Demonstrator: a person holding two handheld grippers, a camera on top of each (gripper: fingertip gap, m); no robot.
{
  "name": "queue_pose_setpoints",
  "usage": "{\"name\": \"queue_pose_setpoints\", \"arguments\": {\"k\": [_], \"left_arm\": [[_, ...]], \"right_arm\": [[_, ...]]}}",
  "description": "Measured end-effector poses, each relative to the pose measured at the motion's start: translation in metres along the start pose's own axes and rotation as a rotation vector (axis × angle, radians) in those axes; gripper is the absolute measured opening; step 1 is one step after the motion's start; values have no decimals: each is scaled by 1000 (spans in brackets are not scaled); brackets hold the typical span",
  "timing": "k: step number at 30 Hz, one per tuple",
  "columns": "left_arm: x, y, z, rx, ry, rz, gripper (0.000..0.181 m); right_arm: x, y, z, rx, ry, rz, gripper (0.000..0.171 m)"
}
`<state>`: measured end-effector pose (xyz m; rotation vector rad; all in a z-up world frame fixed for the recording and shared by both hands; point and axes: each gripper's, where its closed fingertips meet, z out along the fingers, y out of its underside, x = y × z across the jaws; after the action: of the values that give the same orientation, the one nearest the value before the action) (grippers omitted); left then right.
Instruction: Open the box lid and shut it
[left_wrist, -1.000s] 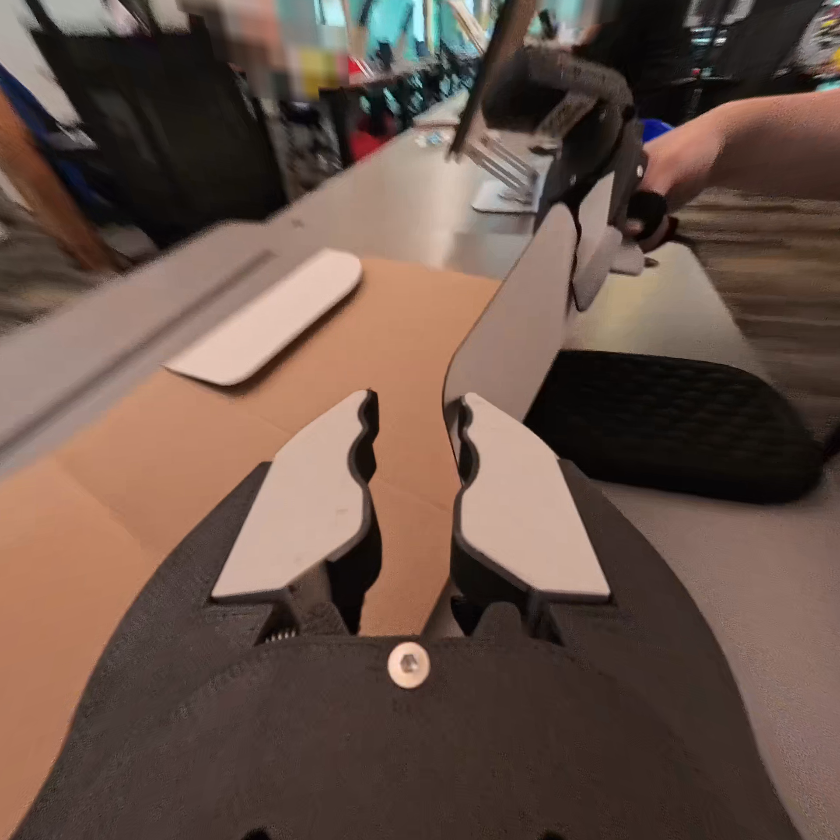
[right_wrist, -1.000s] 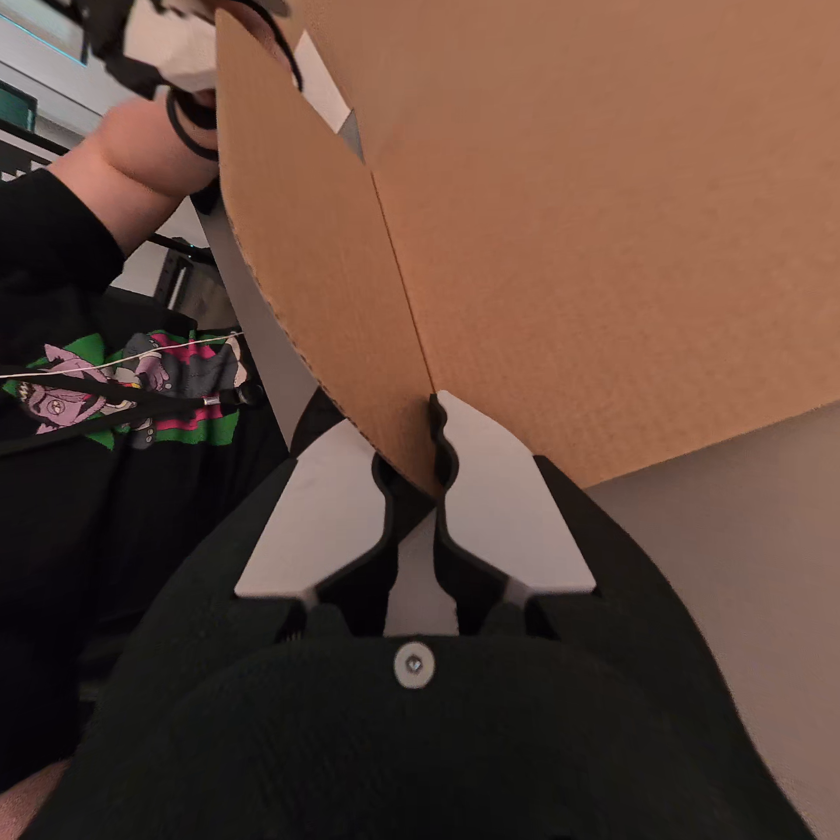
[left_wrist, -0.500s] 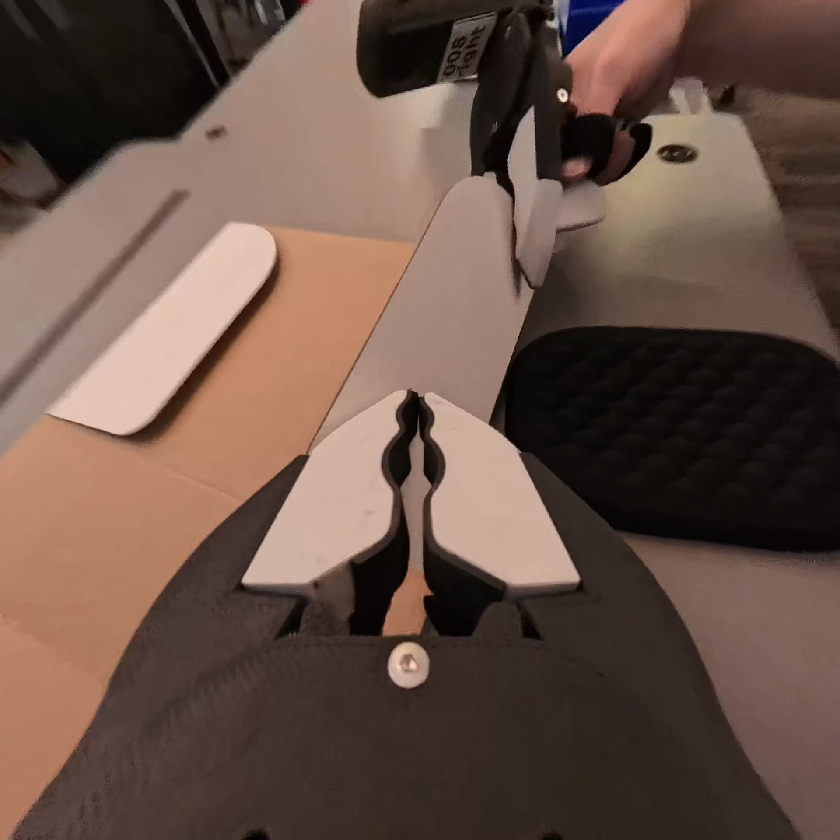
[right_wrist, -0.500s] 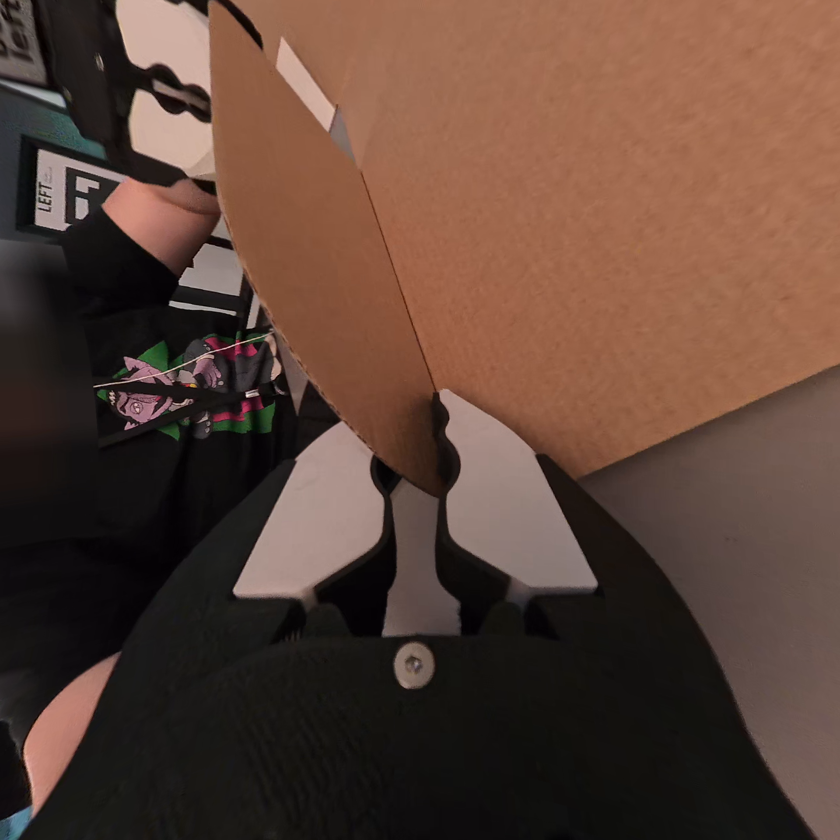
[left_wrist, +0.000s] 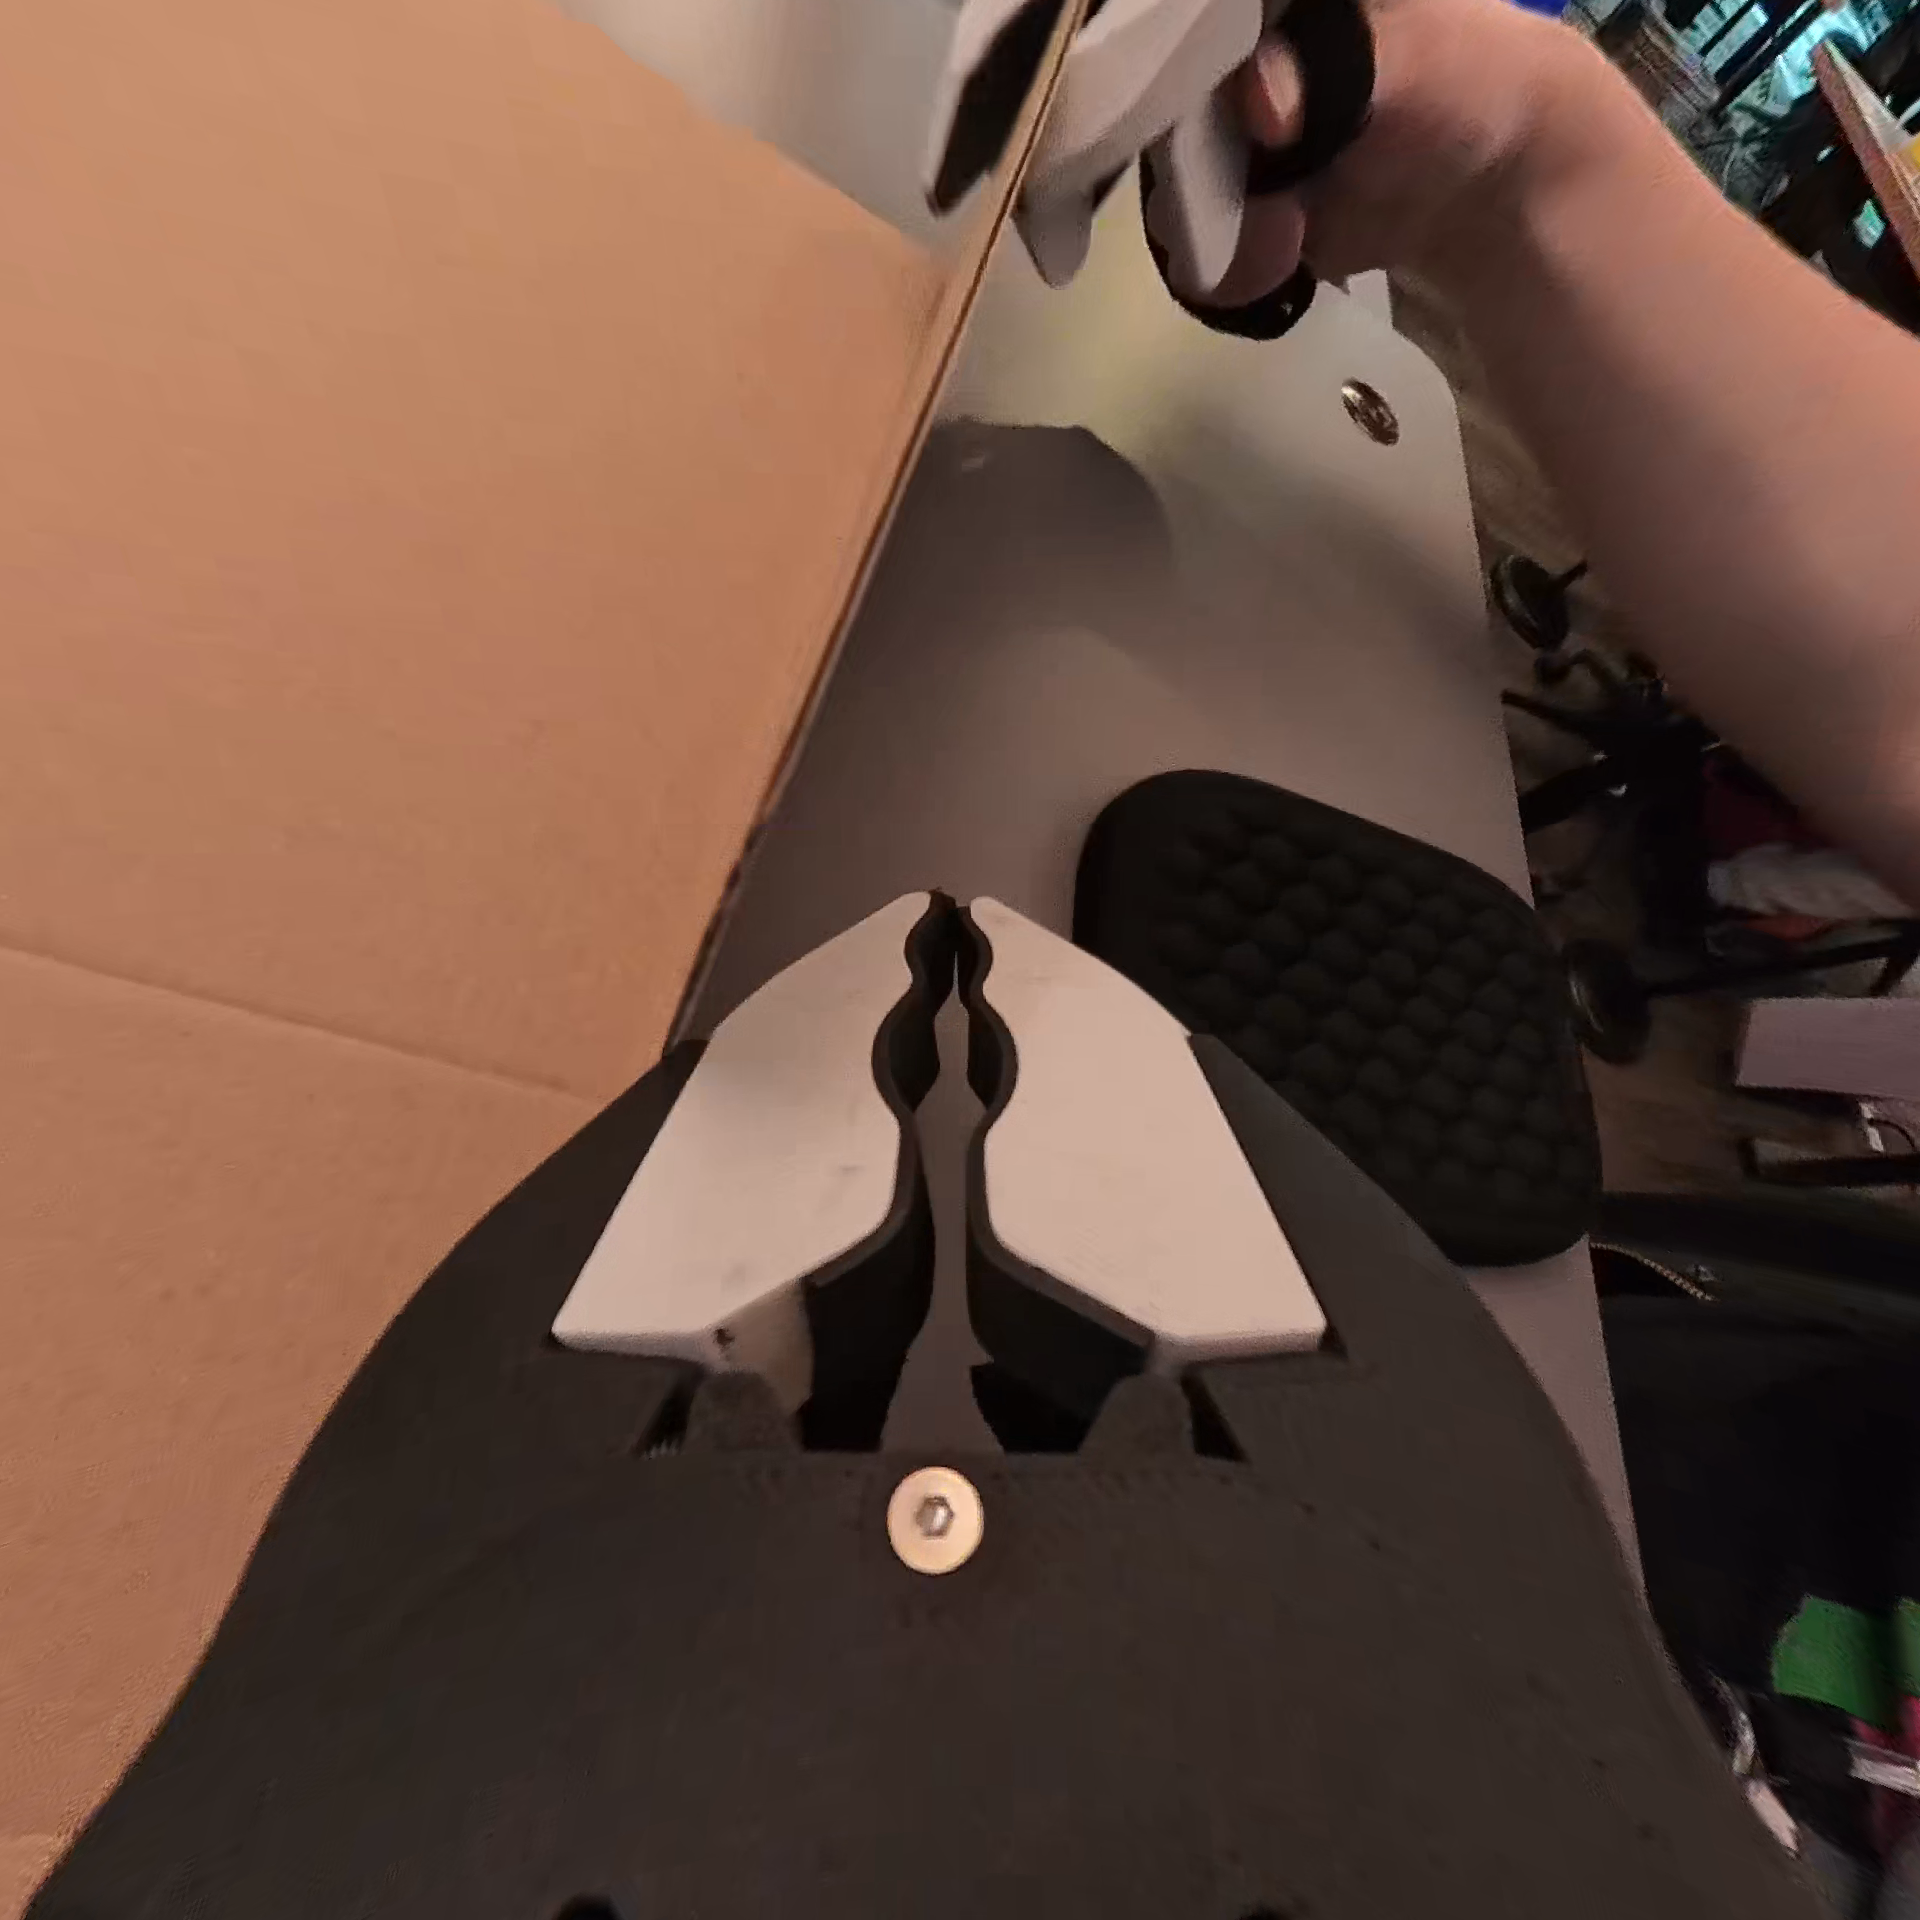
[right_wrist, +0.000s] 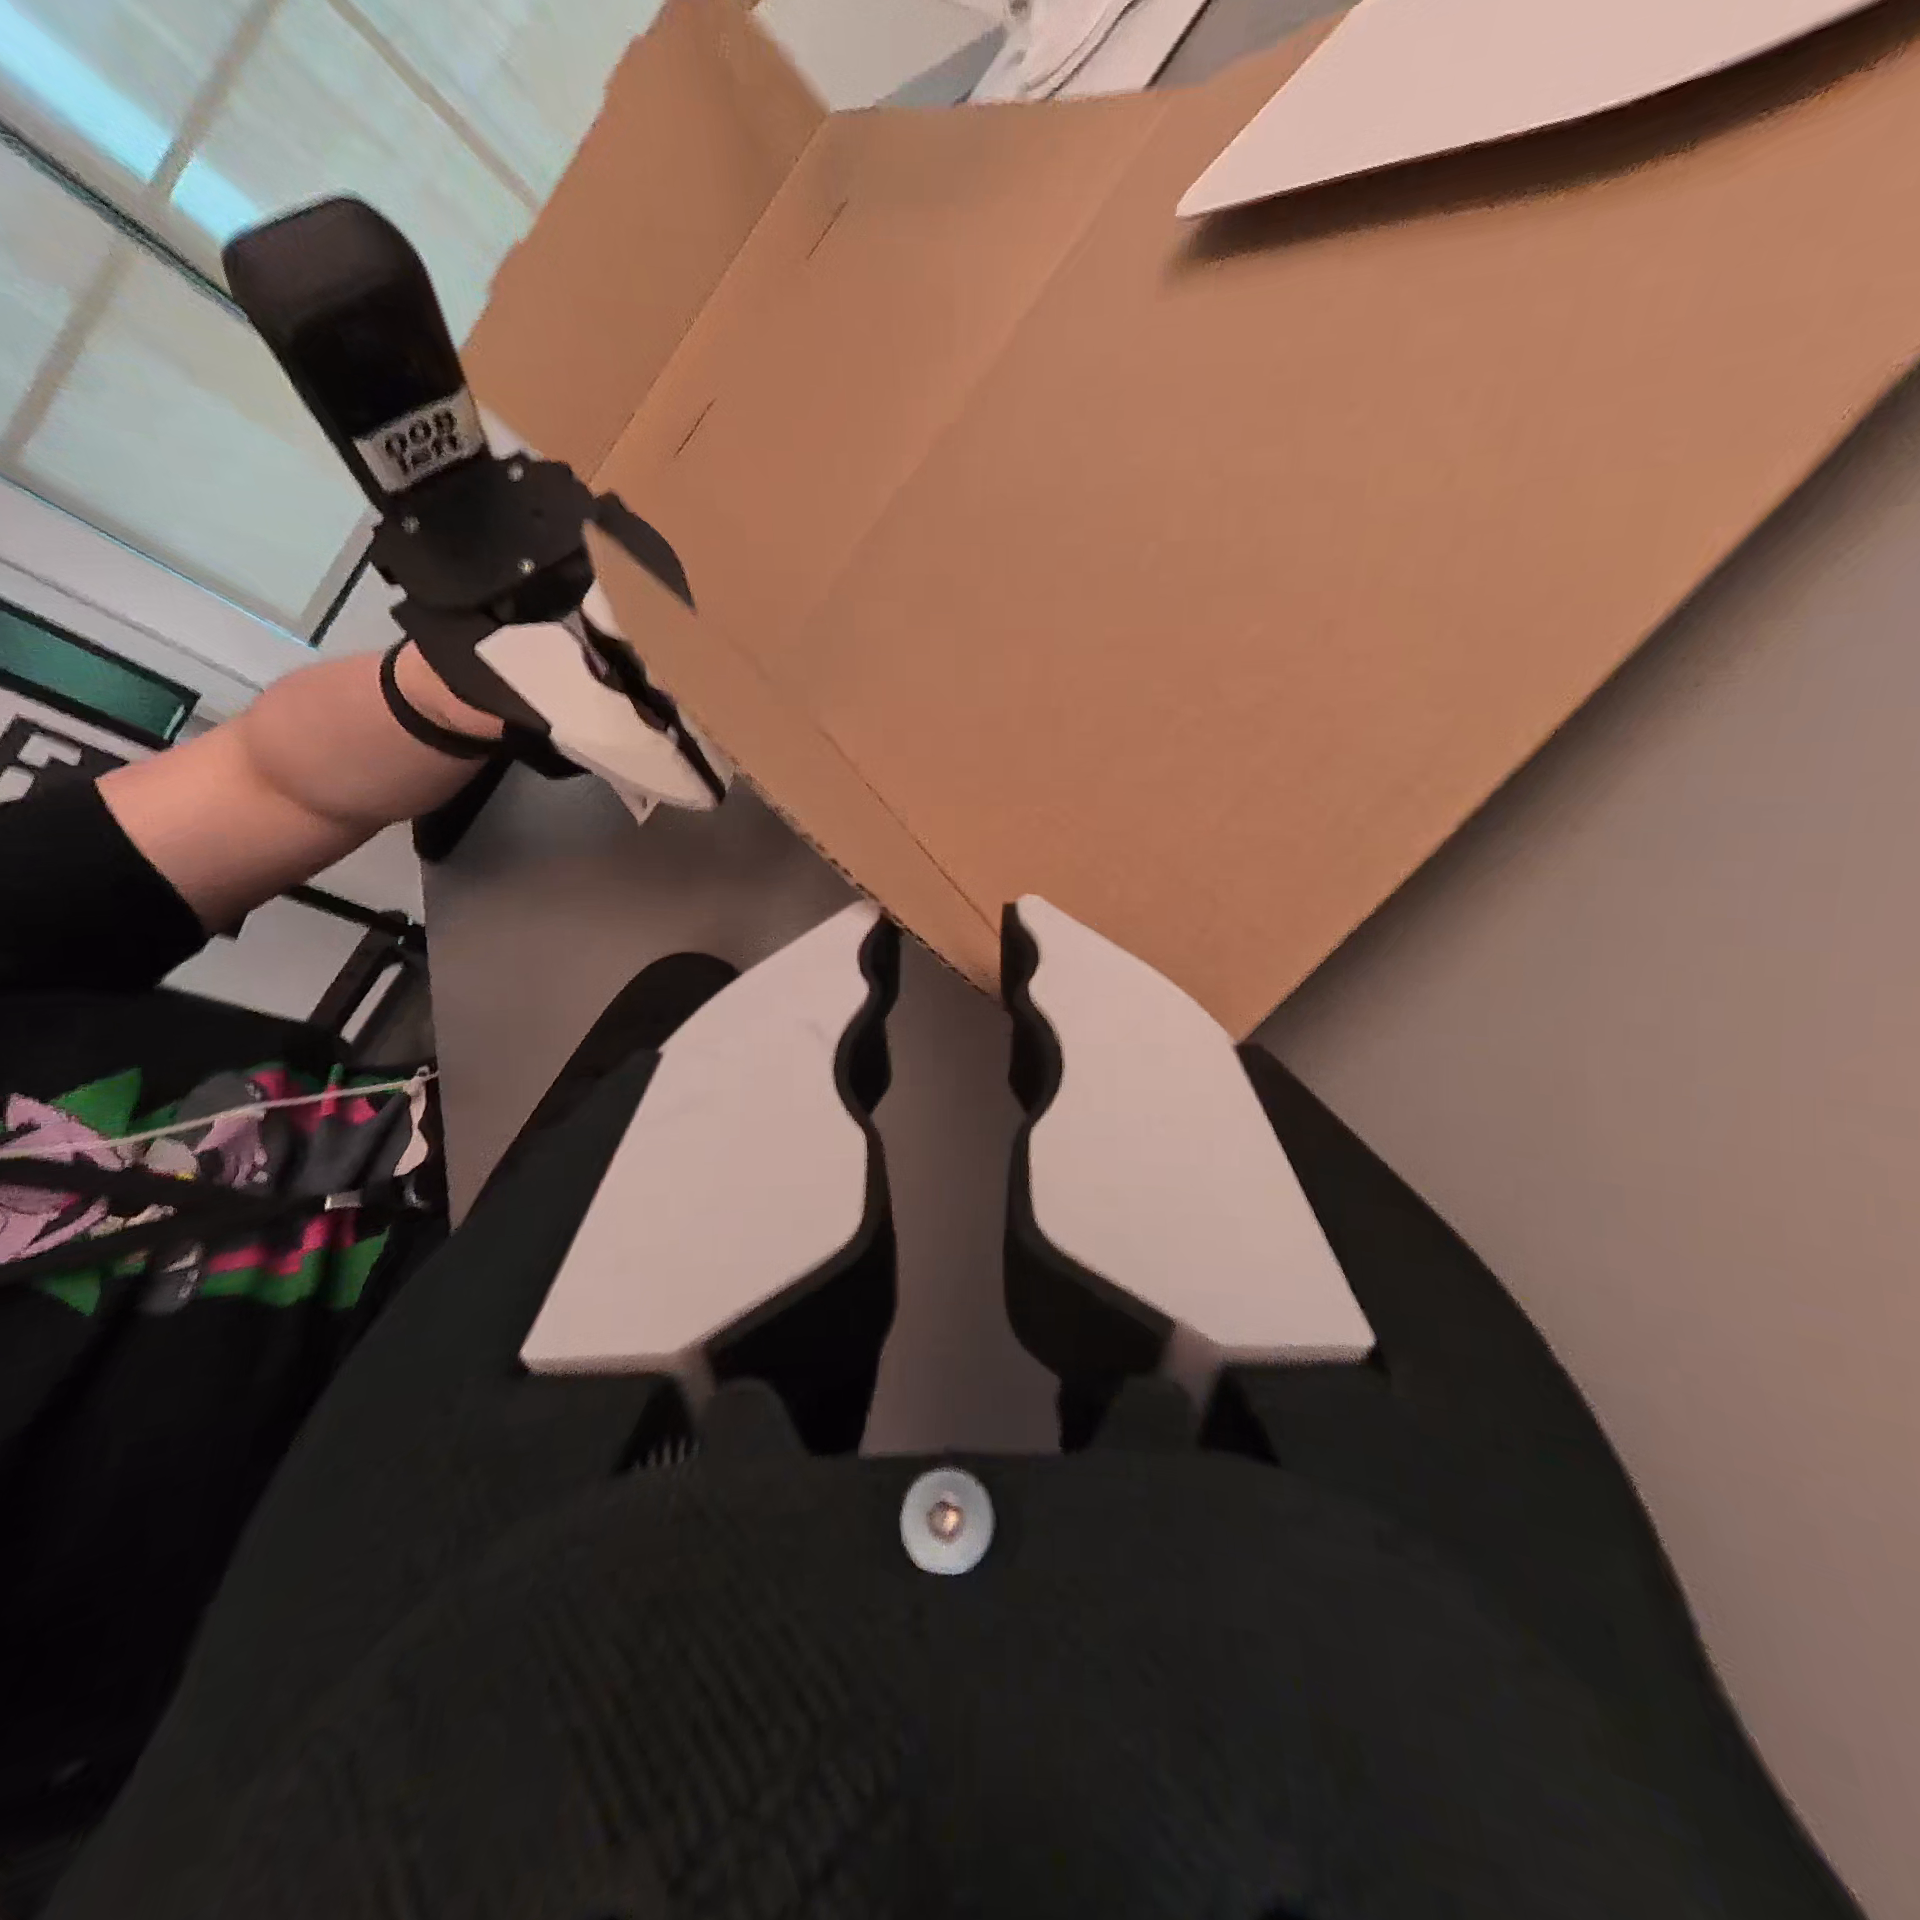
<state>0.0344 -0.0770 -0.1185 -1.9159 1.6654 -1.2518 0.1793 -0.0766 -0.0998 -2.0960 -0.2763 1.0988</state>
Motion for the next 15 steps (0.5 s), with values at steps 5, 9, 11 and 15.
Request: {"name": "queue_pose_setpoints", "arguments": {"k": [5, 9, 11, 15], "left_arm": [[9, -11, -15, 65, 42, 40, 0], [13, -19, -33, 136, -98, 239, 0], [2, -27, -38, 158, -244, 349, 0], [-12, -39, -20, 122, -241, 233, 0]], "right_arm": [[-12, 16, 9, -145, -168, 199, 14], [-8, 30, 10, -192, -203, 351, 16], [-1, 34, 11, -194, -192, 431, 17], [4, 32, 12, -195, -218, 576, 18]]}}
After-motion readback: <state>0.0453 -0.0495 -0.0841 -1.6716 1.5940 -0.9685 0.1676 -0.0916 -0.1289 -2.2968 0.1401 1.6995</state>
